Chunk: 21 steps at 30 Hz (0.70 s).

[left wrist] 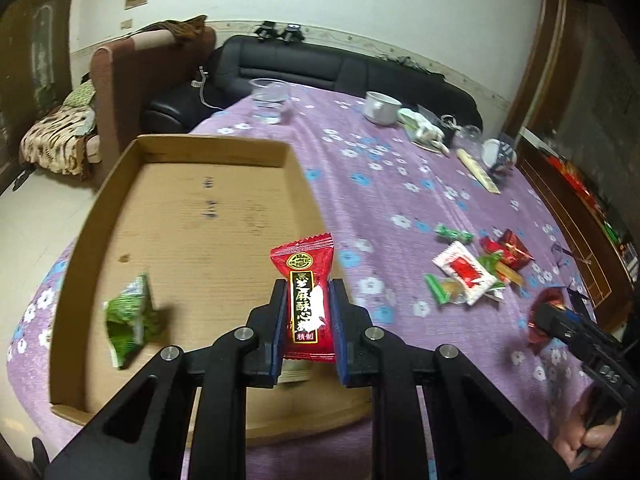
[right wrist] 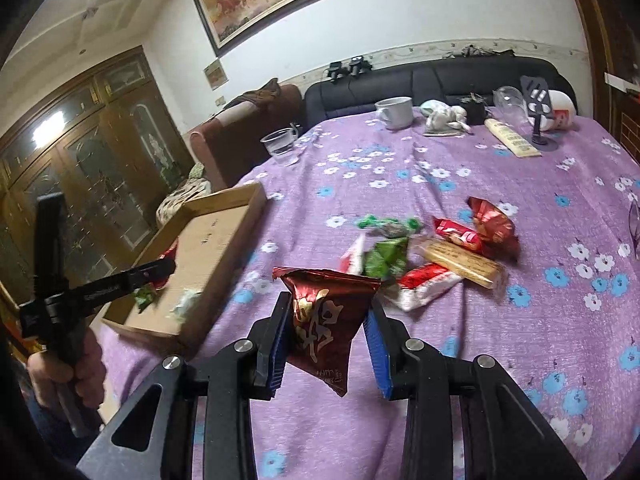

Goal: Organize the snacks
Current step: 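Carry both packets to the cardboard tray and release them inside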

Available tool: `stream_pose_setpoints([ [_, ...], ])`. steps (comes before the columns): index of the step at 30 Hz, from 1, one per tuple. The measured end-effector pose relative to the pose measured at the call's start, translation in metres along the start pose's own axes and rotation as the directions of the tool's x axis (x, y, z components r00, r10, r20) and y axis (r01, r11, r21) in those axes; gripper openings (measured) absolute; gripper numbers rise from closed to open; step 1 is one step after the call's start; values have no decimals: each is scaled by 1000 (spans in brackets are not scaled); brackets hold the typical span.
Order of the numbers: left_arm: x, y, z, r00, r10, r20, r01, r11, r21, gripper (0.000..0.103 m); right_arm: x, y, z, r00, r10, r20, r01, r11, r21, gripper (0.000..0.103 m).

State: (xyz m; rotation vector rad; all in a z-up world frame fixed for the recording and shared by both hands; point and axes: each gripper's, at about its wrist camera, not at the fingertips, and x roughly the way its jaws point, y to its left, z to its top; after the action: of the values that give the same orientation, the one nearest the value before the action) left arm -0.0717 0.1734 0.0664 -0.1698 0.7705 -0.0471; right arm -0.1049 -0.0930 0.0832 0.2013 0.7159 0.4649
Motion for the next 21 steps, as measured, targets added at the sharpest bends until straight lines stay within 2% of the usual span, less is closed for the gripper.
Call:
stream_pose_setpoints([
  [6,-2,29,-3,1000,21,8,-21,998,-51,18,2,37,10,998,61,-30,-62,997,-54,36],
  [11,-2,46,-8,999,45,7,-45,996,-78,18,21,73,20,988,134,-83,-141,986,-86,35],
  [13,0,51,-10,998,60,5,-59,995,-81,18,35,88,25,979,167,-112,-178,980,-93,35],
  [21,4,59,-18,993,118,4,-118,991,-59,18,99,128,31,958,209,-196,-228,970,-80,35],
])
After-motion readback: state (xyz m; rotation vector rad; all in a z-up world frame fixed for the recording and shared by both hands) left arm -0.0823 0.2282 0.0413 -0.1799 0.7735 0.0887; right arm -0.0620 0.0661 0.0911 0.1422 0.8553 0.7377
